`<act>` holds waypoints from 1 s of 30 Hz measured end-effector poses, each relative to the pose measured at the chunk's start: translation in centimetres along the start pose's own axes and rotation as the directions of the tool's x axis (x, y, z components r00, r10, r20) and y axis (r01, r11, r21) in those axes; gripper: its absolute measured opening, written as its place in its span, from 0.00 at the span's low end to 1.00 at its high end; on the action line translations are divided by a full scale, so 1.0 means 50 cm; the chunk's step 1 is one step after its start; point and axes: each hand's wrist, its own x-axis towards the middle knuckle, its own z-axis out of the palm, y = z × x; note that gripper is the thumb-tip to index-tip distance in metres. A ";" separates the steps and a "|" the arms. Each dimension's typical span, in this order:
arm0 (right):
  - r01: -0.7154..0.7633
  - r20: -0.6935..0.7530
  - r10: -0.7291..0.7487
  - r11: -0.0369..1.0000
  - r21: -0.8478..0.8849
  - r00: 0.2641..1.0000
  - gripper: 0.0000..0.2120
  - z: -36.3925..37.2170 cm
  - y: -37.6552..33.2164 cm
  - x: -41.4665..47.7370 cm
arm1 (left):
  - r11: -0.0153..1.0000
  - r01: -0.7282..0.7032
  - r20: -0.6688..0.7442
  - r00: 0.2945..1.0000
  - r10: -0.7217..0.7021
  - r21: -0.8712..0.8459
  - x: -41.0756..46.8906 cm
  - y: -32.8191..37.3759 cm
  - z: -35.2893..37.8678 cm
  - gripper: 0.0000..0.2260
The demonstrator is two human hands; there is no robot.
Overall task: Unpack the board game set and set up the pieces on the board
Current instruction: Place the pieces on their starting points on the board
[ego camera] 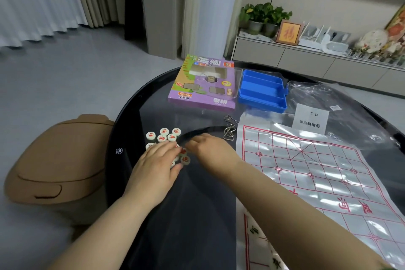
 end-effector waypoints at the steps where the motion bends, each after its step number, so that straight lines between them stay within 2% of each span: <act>1: 0.009 0.007 -0.009 1.000 -0.012 1.000 0.17 -0.002 -0.002 -0.001 | 1.000 0.003 -0.007 1.000 -0.003 -0.001 -0.001 -0.001 0.001 0.21; 4: 0.022 0.031 -0.021 0.999 -0.028 0.999 0.16 -0.012 -0.006 -0.008 | 0.999 0.037 -0.003 0.999 -0.037 -0.020 -0.002 0.001 0.000 0.22; 7: 0.026 0.063 -0.023 0.999 -0.042 0.998 0.17 -0.024 -0.011 -0.009 | 0.988 0.104 0.014 0.995 -0.103 -0.115 0.003 0.007 -0.010 0.23; 12: 0.065 0.113 -0.057 0.995 -0.075 0.992 0.16 -0.041 -0.020 -0.001 | 0.978 0.123 0.062 0.992 -0.114 -0.166 0.016 0.011 -0.015 0.26; 18: 0.022 0.102 -0.019 0.999 -0.027 0.995 0.17 -0.039 -0.019 -0.007 | 0.984 0.096 0.036 0.995 -0.092 -0.150 0.013 0.008 -0.015 0.24; 20: -0.004 0.080 0.004 1.000 0.001 0.997 0.15 -0.038 -0.001 -0.017 | 0.993 0.033 0.042 0.999 -0.028 -0.116 0.012 0.014 -0.022 0.24; 24: -0.155 0.016 0.154 0.979 0.134 0.988 0.13 -0.058 0.063 -0.087 | 0.992 -0.121 0.204 0.971 0.122 -0.020 0.026 0.027 -0.030 0.21; 26: -0.222 0.019 0.223 0.956 0.192 0.975 0.13 -0.066 0.095 -0.141 | 0.984 -0.173 0.215 0.961 0.176 -0.030 0.039 0.026 -0.032 0.19; 27: -0.248 0.029 0.248 0.946 0.206 0.968 0.13 -0.067 0.108 -0.168 | 0.965 -0.261 0.196 0.946 0.258 -0.011 0.043 0.020 -0.030 0.17; 30: -0.295 0.059 0.290 0.938 0.179 0.955 0.13 -0.052 0.132 -0.229 | 0.909 -0.397 0.198 0.908 0.369 0.127 0.052 0.013 -0.030 0.15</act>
